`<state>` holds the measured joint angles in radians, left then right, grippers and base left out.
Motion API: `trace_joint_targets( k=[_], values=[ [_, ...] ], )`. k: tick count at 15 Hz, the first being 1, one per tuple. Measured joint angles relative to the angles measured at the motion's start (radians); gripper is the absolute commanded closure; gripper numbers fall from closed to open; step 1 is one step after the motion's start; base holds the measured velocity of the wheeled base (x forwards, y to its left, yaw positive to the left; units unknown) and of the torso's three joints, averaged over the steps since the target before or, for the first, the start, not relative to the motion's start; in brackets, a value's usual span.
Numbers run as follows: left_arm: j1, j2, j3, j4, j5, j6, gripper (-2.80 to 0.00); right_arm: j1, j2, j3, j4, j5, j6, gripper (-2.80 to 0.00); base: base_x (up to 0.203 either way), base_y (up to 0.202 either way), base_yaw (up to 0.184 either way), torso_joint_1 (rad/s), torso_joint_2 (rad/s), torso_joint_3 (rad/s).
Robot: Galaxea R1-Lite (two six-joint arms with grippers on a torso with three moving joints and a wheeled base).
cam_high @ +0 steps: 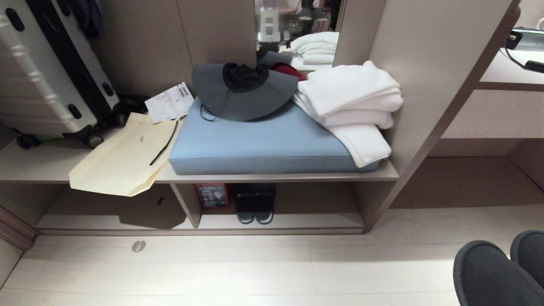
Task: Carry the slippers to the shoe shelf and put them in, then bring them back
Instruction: Place the slippers on the floor
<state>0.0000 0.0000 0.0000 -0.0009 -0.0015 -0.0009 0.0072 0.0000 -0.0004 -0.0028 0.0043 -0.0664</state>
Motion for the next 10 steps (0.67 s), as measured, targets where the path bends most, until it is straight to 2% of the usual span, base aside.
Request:
trace_joint_targets(
  k=[10],
  values=[
    [0.000, 0.000, 0.000, 0.000, 0.000, 0.000, 0.00, 0.000, 0.000, 0.000, 0.000, -0.001, 0.000, 0.00, 0.000, 0.000, 0.000, 0.002, 0.00, 0.205]
  ],
)
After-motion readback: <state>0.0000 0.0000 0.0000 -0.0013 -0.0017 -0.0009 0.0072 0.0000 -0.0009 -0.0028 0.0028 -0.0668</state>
